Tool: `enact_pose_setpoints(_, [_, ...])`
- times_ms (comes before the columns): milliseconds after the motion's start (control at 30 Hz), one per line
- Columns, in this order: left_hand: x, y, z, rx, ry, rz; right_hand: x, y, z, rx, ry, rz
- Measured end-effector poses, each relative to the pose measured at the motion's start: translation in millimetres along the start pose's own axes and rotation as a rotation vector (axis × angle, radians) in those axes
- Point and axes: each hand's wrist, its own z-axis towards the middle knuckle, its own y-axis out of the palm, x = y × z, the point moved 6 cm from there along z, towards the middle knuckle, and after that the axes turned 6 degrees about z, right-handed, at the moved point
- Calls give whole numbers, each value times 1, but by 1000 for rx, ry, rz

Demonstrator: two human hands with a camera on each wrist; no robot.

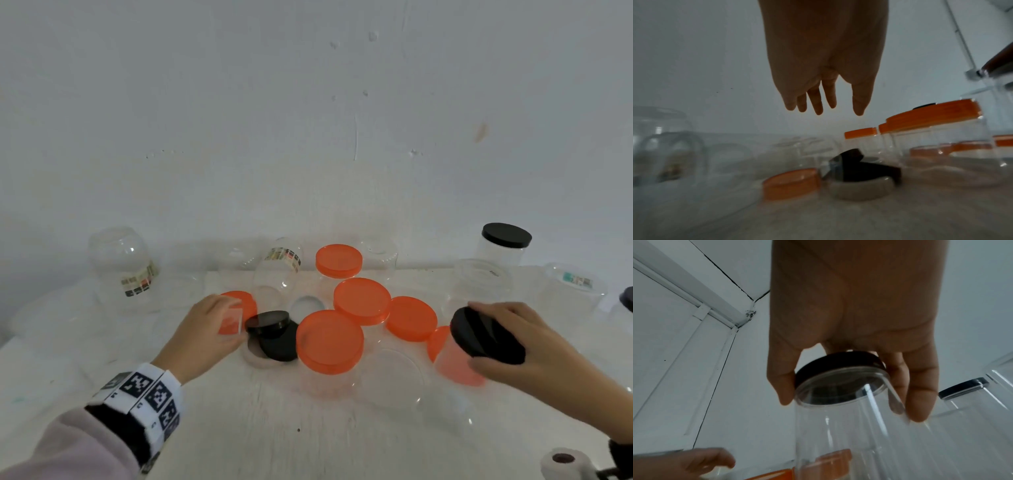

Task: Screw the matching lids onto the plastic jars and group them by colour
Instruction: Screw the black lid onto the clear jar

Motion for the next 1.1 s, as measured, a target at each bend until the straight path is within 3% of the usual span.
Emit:
enact_pose_setpoints(200, [-40, 11, 4, -33, -34, 193, -20, -39, 41, 341, -7, 6])
enact_pose_setpoints(367, [-52, 24, 3, -28, -53, 231, -28, -41, 95, 458, -1, -13])
enact_pose_setpoints(500, [-54, 25, 1, -3, -38, 221, -24, -22, 140, 412, 23, -109])
enact_pose_setpoints(733, [-54, 24, -4, 14, -18, 192, 7, 9, 203, 220, 227, -248])
enact_pose_setpoints(967, [-54, 25, -5, 4, -37, 203, 32, 7, 237, 236, 403, -291])
enact_pose_setpoints(1100, [-53, 26, -5, 0, -46, 215, 39, 3, 247, 259, 409, -360])
